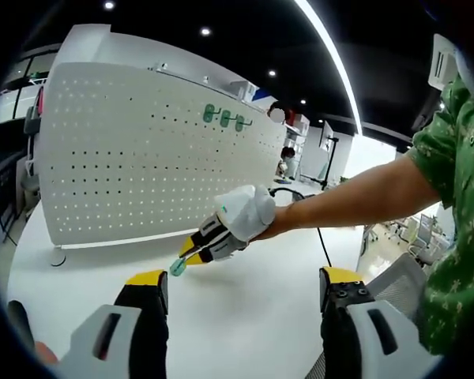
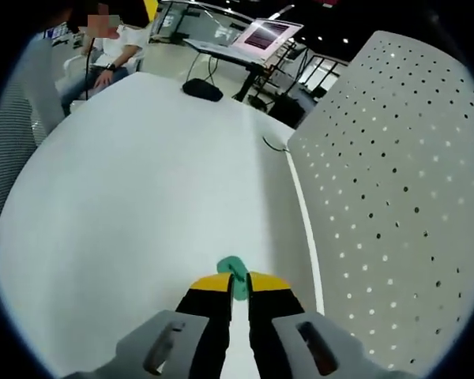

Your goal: Insert the hook assembly into the mounting plate slot until the hook locks in place.

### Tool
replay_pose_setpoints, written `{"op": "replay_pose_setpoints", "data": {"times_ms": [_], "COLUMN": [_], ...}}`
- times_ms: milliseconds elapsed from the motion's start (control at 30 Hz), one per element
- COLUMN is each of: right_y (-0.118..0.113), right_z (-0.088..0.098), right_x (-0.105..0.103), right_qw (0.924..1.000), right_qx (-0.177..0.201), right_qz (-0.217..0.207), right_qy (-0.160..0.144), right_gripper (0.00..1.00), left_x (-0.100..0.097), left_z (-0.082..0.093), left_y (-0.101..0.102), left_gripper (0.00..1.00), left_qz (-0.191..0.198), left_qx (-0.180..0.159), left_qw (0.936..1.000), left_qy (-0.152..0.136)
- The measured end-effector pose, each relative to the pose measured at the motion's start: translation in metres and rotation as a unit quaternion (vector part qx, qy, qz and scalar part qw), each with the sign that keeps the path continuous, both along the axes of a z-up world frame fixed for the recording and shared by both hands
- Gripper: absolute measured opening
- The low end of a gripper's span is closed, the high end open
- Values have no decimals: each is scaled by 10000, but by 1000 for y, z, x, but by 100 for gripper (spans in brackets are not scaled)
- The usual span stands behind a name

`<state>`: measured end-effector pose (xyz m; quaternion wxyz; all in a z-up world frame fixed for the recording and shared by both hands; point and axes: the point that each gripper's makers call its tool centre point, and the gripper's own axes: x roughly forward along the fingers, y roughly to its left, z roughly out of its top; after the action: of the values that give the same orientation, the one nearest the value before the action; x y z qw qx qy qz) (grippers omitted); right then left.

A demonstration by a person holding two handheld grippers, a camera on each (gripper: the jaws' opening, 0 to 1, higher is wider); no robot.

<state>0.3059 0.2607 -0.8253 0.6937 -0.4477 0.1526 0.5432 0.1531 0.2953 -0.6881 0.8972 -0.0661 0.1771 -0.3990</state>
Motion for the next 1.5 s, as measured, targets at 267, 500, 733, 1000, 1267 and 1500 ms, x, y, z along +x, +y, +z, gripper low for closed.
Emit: {"op": "replay_pose_setpoints", "data": {"times_ms": [267, 500, 733, 1000, 1267, 1500], "right_y": [1, 0, -3, -10, -14, -18], "right_z": [2, 2, 5, 15, 31, 51], "right_x": [0, -1, 0, 2, -2, -4], "right_qw": [10000, 9995, 9965, 9898, 9860, 9810], "right_qx": [17, 91, 292, 622, 833, 1099], "right_qz": [-39, -253, -663, -1122, -1348, -1555], "right_qy": [42, 191, 417, 618, 515, 381], "right_gripper": [3, 2, 2, 2, 2, 2], "left_x": [1, 2, 3, 8, 16, 18], "left_z": [-1, -1, -3, -3, -3, -2], "left_y": [0, 0, -1, -4, -11, -14], "left_gripper": [80, 80, 80, 79, 77, 76], "left_qz": [1, -1, 10, 30, -9, -43], "left_qx": [-15, -8, 19, 117, 184, 181], "left_qw": [10000, 10000, 10000, 9999, 9997, 9996], "left_qy": [7, -3, -8, -87, -177, -193]}}
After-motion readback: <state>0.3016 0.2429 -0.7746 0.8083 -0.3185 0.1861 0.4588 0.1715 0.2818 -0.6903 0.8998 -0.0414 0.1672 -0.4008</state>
